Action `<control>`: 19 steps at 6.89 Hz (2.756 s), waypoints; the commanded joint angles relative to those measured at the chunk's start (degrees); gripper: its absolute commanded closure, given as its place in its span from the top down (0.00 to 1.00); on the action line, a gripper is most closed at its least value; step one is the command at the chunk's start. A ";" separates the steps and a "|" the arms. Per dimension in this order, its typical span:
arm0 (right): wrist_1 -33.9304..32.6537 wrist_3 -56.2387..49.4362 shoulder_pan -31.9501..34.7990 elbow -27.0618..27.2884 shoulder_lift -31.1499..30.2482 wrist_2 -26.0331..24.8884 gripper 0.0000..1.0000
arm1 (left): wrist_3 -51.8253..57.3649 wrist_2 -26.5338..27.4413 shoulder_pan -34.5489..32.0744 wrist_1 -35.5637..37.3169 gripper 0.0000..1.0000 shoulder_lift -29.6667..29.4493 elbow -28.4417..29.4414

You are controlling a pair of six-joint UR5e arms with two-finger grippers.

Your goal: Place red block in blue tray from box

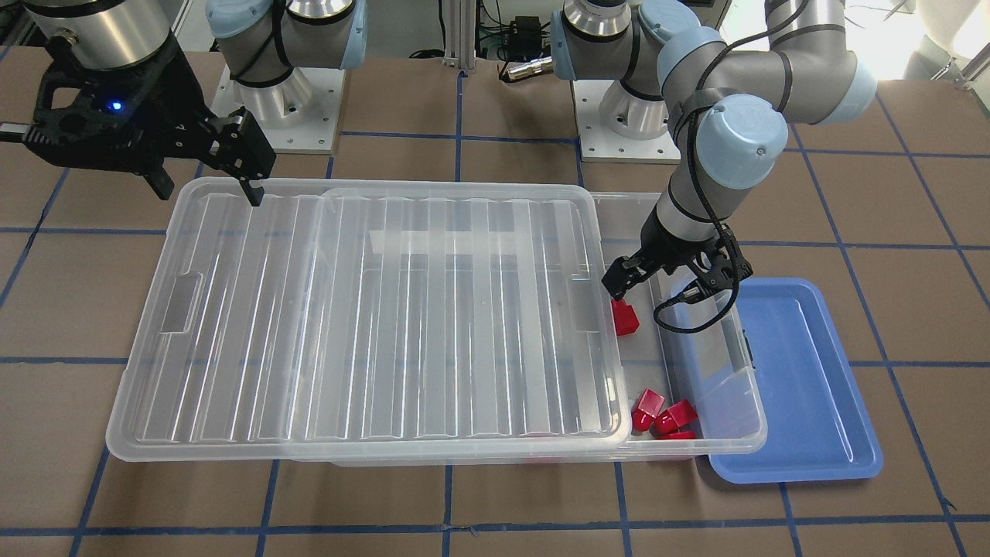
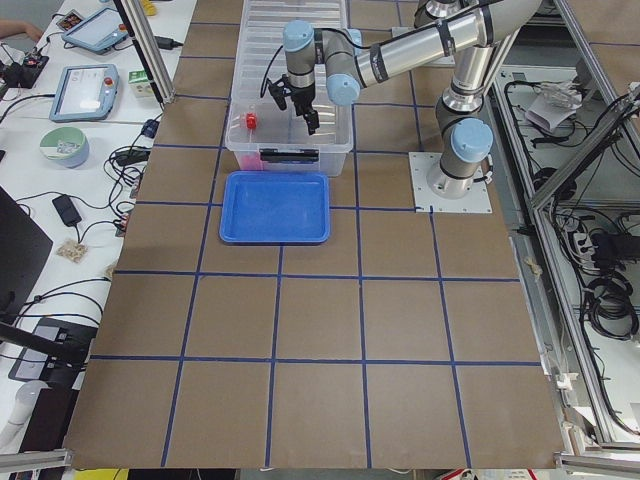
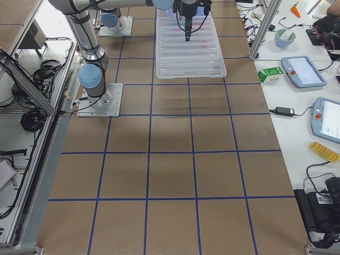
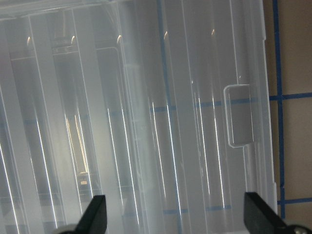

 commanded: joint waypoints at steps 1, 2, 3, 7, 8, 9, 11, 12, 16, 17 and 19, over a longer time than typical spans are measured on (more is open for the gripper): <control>0.01 0.33 0.74 0.04 0.14 -0.21 1.00 | 0.21 -0.06 1.32 0.28 1.00 -0.67 -0.33; 0.01 0.24 0.74 0.12 0.14 -0.38 1.00 | -0.13 -0.06 1.33 0.10 1.00 -1.02 -0.59; 0.01 0.33 0.74 0.12 0.14 -0.12 1.00 | -0.05 -0.15 1.41 0.10 1.00 -1.03 -1.03; 0.01 0.33 0.74 0.12 0.14 -0.29 1.00 | 0.39 -0.50 1.85 0.27 1.00 -2.86 -1.73; 0.10 0.24 0.74 0.12 0.14 -0.29 1.00 | 0.22 -0.50 1.85 0.36 1.00 -3.39 -1.82; 0.10 0.33 0.74 0.21 0.14 -0.29 1.00 | 0.30 -0.41 1.85 0.28 1.00 -3.75 -1.91; 0.01 0.24 0.74 0.39 0.14 -0.38 1.00 | 0.21 -0.41 1.77 0.28 1.00 -4.89 -2.44; 0.01 0.24 0.74 0.39 0.14 -0.38 1.00 | 0.30 -0.32 1.77 0.19 1.00 -4.98 -2.61; 0.01 0.24 0.74 0.39 0.14 -0.29 1.00 | 0.39 -0.15 1.77 3.53 1.00 -7.88 -4.11; 0.01 0.24 0.74 0.39 0.05 -0.29 1.00 | 0.30 -0.50 1.77 3.61 1.00 -8.32 -4.63; 0.01 0.24 0.74 0.39 -0.13 -0.29 1.00 | 0.21 -0.67 1.77 4.41 0.98 -9.81 -4.73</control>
